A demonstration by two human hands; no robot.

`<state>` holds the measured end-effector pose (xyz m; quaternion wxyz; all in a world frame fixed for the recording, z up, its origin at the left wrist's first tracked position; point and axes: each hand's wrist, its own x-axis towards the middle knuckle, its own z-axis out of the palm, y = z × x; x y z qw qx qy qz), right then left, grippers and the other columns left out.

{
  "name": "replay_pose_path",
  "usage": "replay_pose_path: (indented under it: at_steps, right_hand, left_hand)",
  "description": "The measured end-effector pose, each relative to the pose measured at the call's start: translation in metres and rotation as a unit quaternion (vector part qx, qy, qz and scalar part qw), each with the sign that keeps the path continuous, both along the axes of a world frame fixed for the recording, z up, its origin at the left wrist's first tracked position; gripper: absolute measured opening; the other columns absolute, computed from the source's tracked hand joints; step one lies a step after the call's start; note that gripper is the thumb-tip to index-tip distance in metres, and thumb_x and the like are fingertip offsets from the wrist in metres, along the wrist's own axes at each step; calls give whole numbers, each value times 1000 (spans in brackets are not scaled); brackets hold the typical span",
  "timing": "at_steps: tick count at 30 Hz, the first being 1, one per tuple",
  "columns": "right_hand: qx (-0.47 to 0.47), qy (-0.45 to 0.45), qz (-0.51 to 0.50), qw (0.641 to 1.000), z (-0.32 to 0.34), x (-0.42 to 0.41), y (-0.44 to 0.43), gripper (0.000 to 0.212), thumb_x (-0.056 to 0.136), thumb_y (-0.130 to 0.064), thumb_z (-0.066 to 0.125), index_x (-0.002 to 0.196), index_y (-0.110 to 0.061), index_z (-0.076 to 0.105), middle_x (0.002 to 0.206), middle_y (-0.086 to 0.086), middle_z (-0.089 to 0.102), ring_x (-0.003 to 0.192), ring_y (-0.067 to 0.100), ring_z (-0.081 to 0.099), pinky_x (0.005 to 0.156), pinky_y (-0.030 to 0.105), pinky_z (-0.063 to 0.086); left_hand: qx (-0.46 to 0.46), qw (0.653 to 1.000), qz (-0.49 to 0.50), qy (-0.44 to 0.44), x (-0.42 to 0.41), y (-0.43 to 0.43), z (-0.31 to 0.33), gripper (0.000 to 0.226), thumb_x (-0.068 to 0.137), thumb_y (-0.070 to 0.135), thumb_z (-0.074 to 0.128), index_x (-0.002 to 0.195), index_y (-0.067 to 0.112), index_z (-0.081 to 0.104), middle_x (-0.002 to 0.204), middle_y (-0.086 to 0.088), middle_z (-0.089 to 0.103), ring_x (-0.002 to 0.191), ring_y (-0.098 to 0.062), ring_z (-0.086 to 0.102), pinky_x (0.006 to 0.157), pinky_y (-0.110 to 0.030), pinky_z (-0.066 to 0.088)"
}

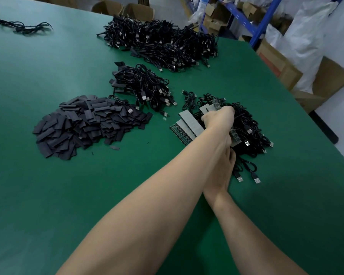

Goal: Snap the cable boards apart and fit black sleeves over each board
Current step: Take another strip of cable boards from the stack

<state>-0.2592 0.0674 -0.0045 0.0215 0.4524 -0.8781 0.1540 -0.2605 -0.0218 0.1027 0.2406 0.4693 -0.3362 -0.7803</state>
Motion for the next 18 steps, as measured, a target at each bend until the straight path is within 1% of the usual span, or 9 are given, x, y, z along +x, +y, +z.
replay_pose_path:
  at_steps: [2, 5, 7, 9, 10, 11, 13, 15, 18]
  right_hand:
    - [-21, -8, -4, 1000, 2, 3, 0, 76, 94, -24, 60, 160, -6, 26, 168, 10, 24, 157, 26, 17, 126, 43, 11]
    - [-10, 6, -6, 1000, 1, 3, -1, 76, 94, -19, 62, 159, -5, 26, 170, 7, 19, 158, 24, 11, 123, 41, 15]
    - [-9, -3, -7, 1000, 0, 2, -2, 74, 92, -16, 62, 157, -3, 30, 169, 8, 21, 157, 25, 13, 121, 41, 19]
    - [-8, -15, -8, 1000, -2, 0, -3, 73, 91, -14, 63, 156, -3, 33, 168, 7, 24, 156, 26, 15, 120, 41, 20]
    - [-8, -24, -7, 1000, -4, -1, -2, 70, 90, -13, 64, 154, -2, 37, 166, 8, 28, 155, 26, 18, 120, 40, 20]
    - [-5, -34, -6, 999, -6, -3, -3, 65, 89, -13, 63, 150, -2, 42, 164, 9, 33, 154, 26, 21, 120, 40, 20]
    - [4, -43, -7, 999, -7, -5, -3, 58, 89, -12, 61, 144, -1, 49, 159, 12, 40, 153, 27, 24, 120, 40, 19]
    - [5, -30, -3, 1000, -7, -4, -3, 63, 90, -14, 62, 150, -6, 45, 162, 9, 37, 154, 27, 22, 119, 41, 19]
    - [5, 19, -7, 1000, -4, 1, -4, 72, 91, -21, 63, 156, -11, 34, 163, 5, 33, 152, 23, 23, 117, 41, 24]
  left_hand:
    - [-28, 998, -37, -32, 0, -2, 6, 13, 97, 3, 57, 109, 6, 52, 84, -3, 45, 79, -21, 45, 87, -34, 45]
    - [-77, 989, -84, -97, -4, -7, 7, 28, 100, 7, 55, 75, 14, 43, 77, -2, 40, 85, -22, 48, 85, -35, 49]
    - [-107, 982, -98, -121, -8, -7, 8, 14, 101, 11, 54, 89, 6, 59, 78, -4, 42, 80, -23, 50, 84, -36, 51]
    - [-157, 969, -117, -148, -13, -7, 4, 30, 102, 10, 53, 128, 0, 61, 80, -5, 45, 74, -20, 48, 79, -33, 54]
    - [-172, 961, -129, -173, -13, -7, 4, 36, 101, 9, 54, 136, 1, 56, 79, -6, 46, 66, -18, 44, 65, -27, 53]
    - [-188, 953, -139, -195, -14, -6, 1, 32, 101, 7, 55, 132, 3, 58, 74, -5, 44, 56, -15, 37, 45, -21, 45]
    - [-198, 942, -145, -228, -14, -4, -3, 13, 99, 3, 57, 88, 10, 57, 66, -1, 37, 49, -13, 28, 27, -13, 21]
    - [-216, 933, -146, -248, -17, -13, -15, 36, 98, 0, 55, 69, 13, 38, 66, -1, 38, 52, -14, 34, 34, -15, 31]
    - [-195, 945, -120, -232, -16, -21, -20, 10, 100, 1, 51, 91, 6, 50, 75, -3, 43, 61, -16, 47, 53, -24, 43]
